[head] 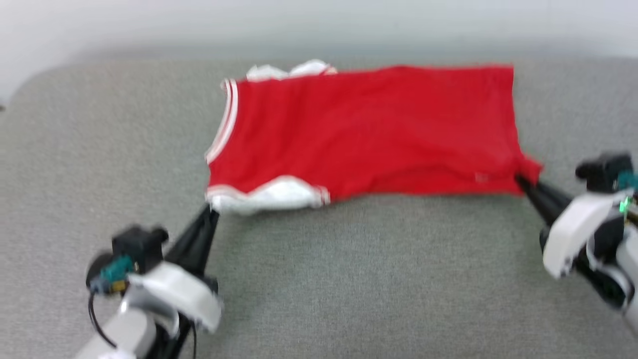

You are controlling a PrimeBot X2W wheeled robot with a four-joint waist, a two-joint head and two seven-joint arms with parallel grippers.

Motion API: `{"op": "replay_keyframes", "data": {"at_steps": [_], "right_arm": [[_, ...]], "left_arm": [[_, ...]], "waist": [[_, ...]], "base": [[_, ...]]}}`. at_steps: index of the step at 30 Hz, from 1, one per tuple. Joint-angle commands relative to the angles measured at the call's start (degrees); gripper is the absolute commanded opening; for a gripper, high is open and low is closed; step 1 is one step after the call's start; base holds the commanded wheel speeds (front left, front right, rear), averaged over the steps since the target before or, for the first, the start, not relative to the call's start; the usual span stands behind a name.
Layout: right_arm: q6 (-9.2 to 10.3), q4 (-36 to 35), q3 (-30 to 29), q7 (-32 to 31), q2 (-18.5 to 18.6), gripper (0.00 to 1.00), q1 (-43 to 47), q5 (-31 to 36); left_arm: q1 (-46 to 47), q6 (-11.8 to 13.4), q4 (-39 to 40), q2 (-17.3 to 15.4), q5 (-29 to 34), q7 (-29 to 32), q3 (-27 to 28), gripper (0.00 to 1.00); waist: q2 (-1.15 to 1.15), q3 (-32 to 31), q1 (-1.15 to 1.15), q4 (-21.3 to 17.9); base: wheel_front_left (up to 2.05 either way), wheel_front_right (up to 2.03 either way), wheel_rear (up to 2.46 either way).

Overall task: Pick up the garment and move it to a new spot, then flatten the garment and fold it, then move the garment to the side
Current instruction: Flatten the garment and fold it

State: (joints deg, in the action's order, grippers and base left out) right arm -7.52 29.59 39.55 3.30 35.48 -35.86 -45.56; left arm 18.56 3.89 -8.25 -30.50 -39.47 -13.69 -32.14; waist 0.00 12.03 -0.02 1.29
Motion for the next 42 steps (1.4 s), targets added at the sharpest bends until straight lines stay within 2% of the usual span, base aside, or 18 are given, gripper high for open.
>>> {"op": "replay_keyframes", "data": {"at_steps": [1,4,13,26,32,42], "right_arm": [[0.07,-0.7,0.0,-0.1,0.6,0.0,2.5,-0.3],[0.07,-2.4,-0.9,-0.6,1.6,0.0,7.1,-1.3],[0.07,-6.9,-5.0,-0.1,3.1,0.0,20.7,-1.0],[0.07,-13.8,-12.7,-4.0,4.9,0.0,36.9,0.9],[0.07,-16.3,-16.4,-5.9,4.1,0.0,40.2,2.6],[0.07,-20.0,-20.5,-8.6,1.7,0.0,38.7,4.4]], "left_arm": [[-2.4,0.5,0.9,-0.4,-0.7,0.2,-0.2,0.0],[-6.9,1.6,2.3,-0.9,-2.0,0.7,-0.4,0.0],[-19.1,2.6,4.8,-0.7,-7.2,2.3,-2.1,0.0],[-29.8,3.9,12.1,-4.2,-12.0,8.4,-4.7,0.0],[-29.0,4.9,12.6,-4.2,-10.9,8.4,-5.0,0.0],[-19.1,3.0,10.3,-4.5,-6.4,7.7,-4.1,0.0]], "waist": [[0.0,-3.2,0.02,0.3],[0.0,-5.5,0.02,0.7],[0.0,-10.6,0.02,1.1],[0.0,-12.9,0.02,0.8],[0.0,-12.5,0.02,0.7],[0.0,-11.1,0.02,0.1]], "base": [[0.0,0.0,0.0],[0.0,0.0,0.0],[0.0,0.0,0.0],[0.0,0.0,0.0],[0.0,0.0,0.0],[0.0,0.0,0.0]]}}
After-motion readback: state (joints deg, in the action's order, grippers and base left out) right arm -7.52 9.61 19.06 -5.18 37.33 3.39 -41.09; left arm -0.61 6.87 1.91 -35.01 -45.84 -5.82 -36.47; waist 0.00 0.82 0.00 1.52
